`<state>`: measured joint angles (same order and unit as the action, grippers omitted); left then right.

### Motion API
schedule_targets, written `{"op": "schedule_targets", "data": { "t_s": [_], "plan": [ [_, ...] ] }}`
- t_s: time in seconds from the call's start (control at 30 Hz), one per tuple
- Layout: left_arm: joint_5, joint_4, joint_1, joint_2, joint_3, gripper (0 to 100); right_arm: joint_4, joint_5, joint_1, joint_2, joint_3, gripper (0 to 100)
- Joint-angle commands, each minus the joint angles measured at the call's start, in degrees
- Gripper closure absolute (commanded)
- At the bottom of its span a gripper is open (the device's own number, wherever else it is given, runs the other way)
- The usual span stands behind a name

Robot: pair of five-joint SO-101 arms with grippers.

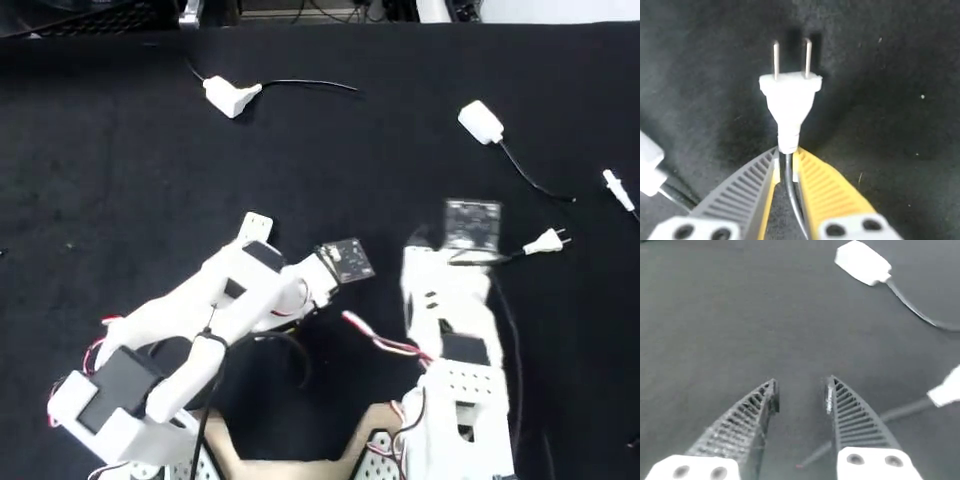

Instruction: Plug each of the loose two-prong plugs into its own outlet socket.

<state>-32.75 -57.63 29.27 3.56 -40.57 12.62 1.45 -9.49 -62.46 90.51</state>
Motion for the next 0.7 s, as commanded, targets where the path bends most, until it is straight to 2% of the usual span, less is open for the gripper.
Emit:
{"op": "schedule_targets", "data": {
  "t_s": [0.0, 0.13, 0.27, 0.67],
  "plan": [
    [-0.5, -9.8, 3.0, 0.8, 8.1, 97, -0.7, -2.4, -1.8, -1.5, -3.9, 84.2],
    [-0.4, -20.7, 6.1, 0.8, 16.0, 97, -0.9, -2.4, -1.8, -1.5, -3.9, 84.2],
    [-0.4, -26.8, 6.1, 0.8, 23.3, 97, -0.9, -2.4, -1.8, -1.5, -3.7, 84.2],
    [-0.4, -28.4, 0.0, 1.8, 46.0, 97, -0.7, -2.9, -2.3, -1.5, -5.7, 84.2]
  ]
}}
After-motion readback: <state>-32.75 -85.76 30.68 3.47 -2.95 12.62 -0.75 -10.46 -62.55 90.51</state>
